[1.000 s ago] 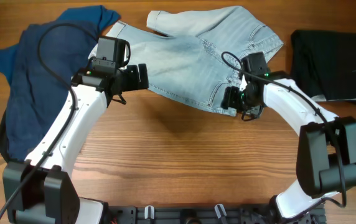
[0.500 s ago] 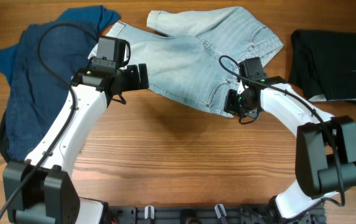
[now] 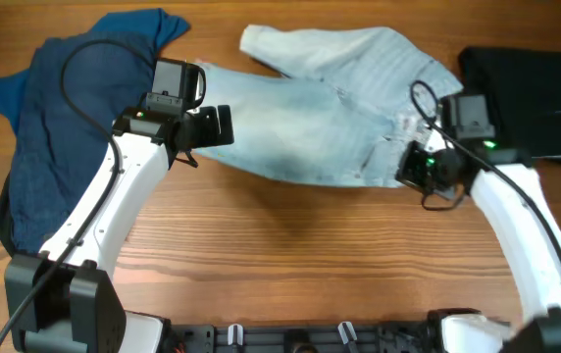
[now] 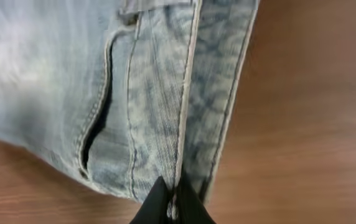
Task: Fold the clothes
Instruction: 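Grasp the jeans waist with the right gripper and spread rightward, then drag the jeans flat toward the table center with both grippers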
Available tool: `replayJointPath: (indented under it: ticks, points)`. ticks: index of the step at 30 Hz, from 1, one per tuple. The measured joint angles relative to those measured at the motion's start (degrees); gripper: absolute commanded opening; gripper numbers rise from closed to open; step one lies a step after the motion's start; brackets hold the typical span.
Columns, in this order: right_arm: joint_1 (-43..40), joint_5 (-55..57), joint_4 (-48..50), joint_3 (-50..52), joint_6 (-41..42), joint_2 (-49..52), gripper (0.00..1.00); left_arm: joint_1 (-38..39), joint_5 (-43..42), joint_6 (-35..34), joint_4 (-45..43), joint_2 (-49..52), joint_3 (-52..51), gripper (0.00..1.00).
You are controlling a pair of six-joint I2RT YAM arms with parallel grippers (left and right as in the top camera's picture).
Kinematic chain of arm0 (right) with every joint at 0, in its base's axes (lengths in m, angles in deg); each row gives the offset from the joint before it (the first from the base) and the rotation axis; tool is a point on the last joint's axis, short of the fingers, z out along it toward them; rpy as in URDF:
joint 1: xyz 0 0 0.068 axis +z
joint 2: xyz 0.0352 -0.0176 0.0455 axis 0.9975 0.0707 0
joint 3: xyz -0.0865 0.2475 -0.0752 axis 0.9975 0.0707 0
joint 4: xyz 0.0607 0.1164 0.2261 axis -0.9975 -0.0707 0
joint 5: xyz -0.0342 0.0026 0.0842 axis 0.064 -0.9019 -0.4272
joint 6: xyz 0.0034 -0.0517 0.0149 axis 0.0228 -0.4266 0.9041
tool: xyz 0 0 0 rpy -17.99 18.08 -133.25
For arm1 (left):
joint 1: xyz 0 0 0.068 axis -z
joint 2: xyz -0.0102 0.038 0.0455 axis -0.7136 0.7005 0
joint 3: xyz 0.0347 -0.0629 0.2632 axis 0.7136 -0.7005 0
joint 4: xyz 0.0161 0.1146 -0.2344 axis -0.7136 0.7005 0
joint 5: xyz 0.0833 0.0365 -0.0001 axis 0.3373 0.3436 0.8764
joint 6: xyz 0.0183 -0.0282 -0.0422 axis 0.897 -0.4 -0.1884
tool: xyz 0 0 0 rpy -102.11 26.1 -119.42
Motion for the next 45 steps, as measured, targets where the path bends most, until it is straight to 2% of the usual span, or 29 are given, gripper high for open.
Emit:
replayJointPath:
  ticks: [2, 4, 5, 7, 8, 9, 16, 20, 22, 30, 43, 45]
  points:
    - [-1.36, 1.2, -3.5, 0.0, -0.22, -3.37, 0.04, 0.0, 0.0, 0.0, -0.02, 0.0, 0.0, 1.0]
    - [-1.99, 2.12, -5.97, 0.0, -0.33, -5.68, 0.15, 0.0, 0.0, 0.0, 0.0, 0.0, 0.0, 1.0]
    - [-1.97, 2.1, -7.08, 0.0, -0.52, -6.03, 0.3, 0.0, 0.0, 0.0, 0.04, 0.0, 0.0, 1.0]
    - [-1.97, 2.05, -8.92, 0.0, -1.46, -6.03, 0.78, 0.0, 0.0, 0.0, -0.07, 0.0, 0.0, 1.0]
    - [-1.97, 2.08, -9.2, 0.0, -1.86, -6.05, 0.9, 0.0, 0.0, 0.02, -0.13, 0.0, 0.0, 1.0]
    - [-1.99, 2.08, -9.16, 0.0, -2.25, -6.05, 0.94, 0.0, 0.0, 0.02, -0.57, 0.0, 0.0, 1.0]
    - [-1.97, 1.14, -3.5, -0.07, -3.85, -6.05, 0.95, 0.0, -1.7, 0.02, -9.31, 0.04, -0.02, 1.0]
    - [-1.97, -1.38, 3.13, -0.83, -5.22, -6.08, 0.95, 0.0, -4.55, 0.02, -22.97, 0.68, -0.04, 1.0]
    - [-1.97, -2.16, 4.87, -0.92, -5.53, -6.08, 0.95, -0.15, -5.99, 0.04, -25.66, 2.58, 0.44, 1.0]
    - [-1.97, -2.93, 5.49, -0.92, -8.33, -6.08, 0.95, -2.1, -16.63, 1.51, -23.56, 29.77, 17.97, 1.0]
    - [-1.97, -2.95, 6.51, -0.92, -8.37, -6.08, 0.95, 0.15, -23.26, 1.81, -29.73, 37.2, 20.9, 0.98]
    - [-1.97, -2.95, 6.45, -0.92, -8.35, -6.08, 0.95, 1.09, -23.28, 1.95, -29.83, 38.42, 20.87, 0.89]
